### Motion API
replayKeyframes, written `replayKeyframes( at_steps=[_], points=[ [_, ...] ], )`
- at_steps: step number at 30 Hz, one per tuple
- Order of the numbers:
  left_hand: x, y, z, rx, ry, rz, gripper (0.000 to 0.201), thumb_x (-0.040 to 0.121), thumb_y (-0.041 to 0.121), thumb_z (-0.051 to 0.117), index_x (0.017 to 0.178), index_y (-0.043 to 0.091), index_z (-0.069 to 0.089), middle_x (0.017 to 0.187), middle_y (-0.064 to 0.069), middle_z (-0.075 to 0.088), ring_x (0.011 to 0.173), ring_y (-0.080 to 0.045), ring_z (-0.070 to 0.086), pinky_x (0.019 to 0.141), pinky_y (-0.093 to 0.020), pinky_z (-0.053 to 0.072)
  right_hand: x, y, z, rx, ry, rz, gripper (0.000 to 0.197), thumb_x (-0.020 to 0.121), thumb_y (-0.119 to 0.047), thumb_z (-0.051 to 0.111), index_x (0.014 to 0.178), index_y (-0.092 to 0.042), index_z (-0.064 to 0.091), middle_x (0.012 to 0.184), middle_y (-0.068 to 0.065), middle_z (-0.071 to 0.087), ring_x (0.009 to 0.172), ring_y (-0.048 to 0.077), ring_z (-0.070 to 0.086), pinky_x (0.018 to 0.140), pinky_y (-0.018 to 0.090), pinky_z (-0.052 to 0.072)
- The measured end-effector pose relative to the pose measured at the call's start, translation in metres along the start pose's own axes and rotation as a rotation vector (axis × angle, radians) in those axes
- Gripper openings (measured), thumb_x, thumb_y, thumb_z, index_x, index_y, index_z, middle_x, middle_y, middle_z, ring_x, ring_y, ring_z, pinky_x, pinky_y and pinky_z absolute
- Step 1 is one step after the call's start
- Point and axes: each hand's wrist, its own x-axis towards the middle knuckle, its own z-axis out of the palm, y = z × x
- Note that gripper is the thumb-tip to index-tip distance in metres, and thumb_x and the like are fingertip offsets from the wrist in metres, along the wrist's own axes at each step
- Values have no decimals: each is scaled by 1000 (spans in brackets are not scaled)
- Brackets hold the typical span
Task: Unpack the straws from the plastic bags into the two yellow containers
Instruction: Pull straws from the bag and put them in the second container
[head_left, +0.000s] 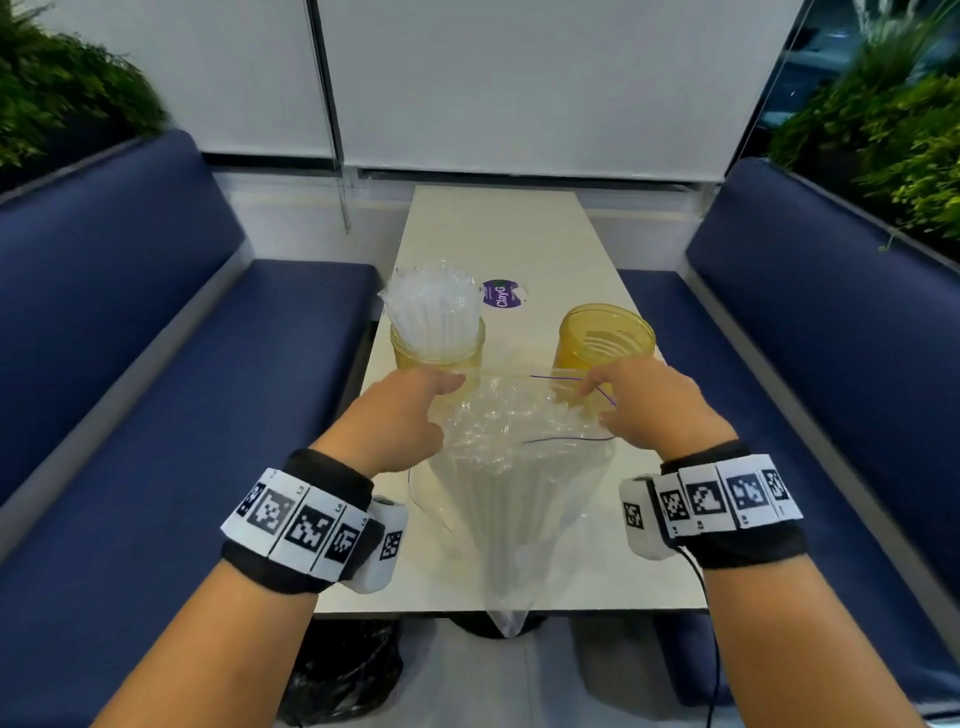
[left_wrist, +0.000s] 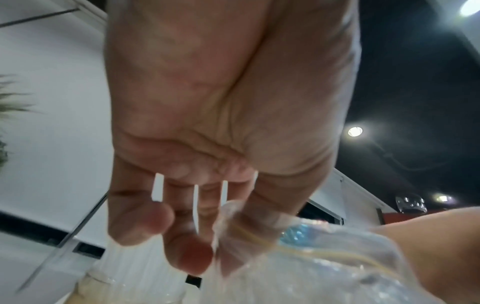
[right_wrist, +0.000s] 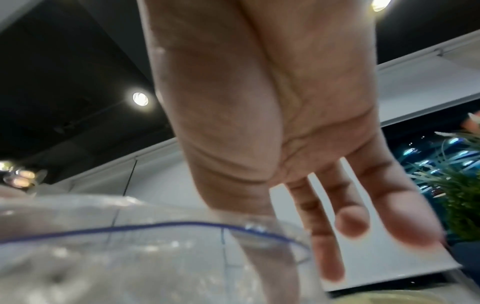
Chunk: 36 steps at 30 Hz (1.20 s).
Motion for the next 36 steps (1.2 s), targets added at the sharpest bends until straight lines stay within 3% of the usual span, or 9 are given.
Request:
replayKeyframes(
  at_steps=[3,5,7,11,18,22,29,32,36],
  points=[
    [4,4,5,-28,50,21,65,91,7,54,152,25,43,153,6,48,135,-22,50,105,-27,39,0,-18,-14,-81,217,-62,32,96,-15,53,120,-32,68,129,5,51,120,28,48,83,40,49],
    [6,5,9,-78,96,20,61,90,9,54,149,25,46,151,8,49,131,-21,53,107,-30,40,-3,-37,-23,-21,379,-177,25,100,-24,49,115,-24,69,117,4,57,105,25,56,77,38,52],
    [8,4,16,-127,119,23,60,89,9,54,147,25,48,149,8,51,126,-22,55,108,-34,43,-6,-56,-24,-11,334,-280,30,101,-40,47,110,-21,69,107,3,64,91,24,62,76,38,54],
    [10,-1,26,-177,151,59,60,90,8,54,147,26,47,147,6,52,127,-22,55,110,-42,45,4,-77,-2,-253,93,-346,49,97,-60,45,133,-29,54,120,3,62,105,27,63,79,38,46],
    [11,-4,34,-296,283,57,46,93,23,61,139,24,55,134,9,59,108,-19,60,100,-32,48,16,-82,16,-216,122,-477,34,103,-44,45,116,-19,63,106,9,65,97,32,64,67,34,36],
    [13,-2,42,-324,296,80,61,82,36,75,138,21,55,130,8,55,111,-10,54,91,-24,42,21,-84,7,-93,121,-500,31,102,-38,51,113,-11,65,106,13,65,97,35,64,68,35,42],
    [25,2,57,-457,392,23,67,52,67,89,102,33,62,107,8,52,97,-4,52,79,-21,43,8,-94,-27,24,213,-641,26,101,-29,53,107,-10,69,104,10,68,93,28,64,75,34,49],
    [33,2,64,-510,441,3,63,55,64,89,91,27,53,106,2,55,95,-12,54,75,-26,46,0,-100,-36,106,283,-715,23,100,-28,55,104,-11,70,99,5,70,88,21,62,73,28,44],
    [34,5,65,-603,511,106,32,84,42,76,97,49,48,111,6,68,101,-11,65,83,-35,57,-6,-101,-29,406,256,-690,27,96,-48,58,105,-22,64,81,-6,63,68,4,52,64,24,39]
  ],
)
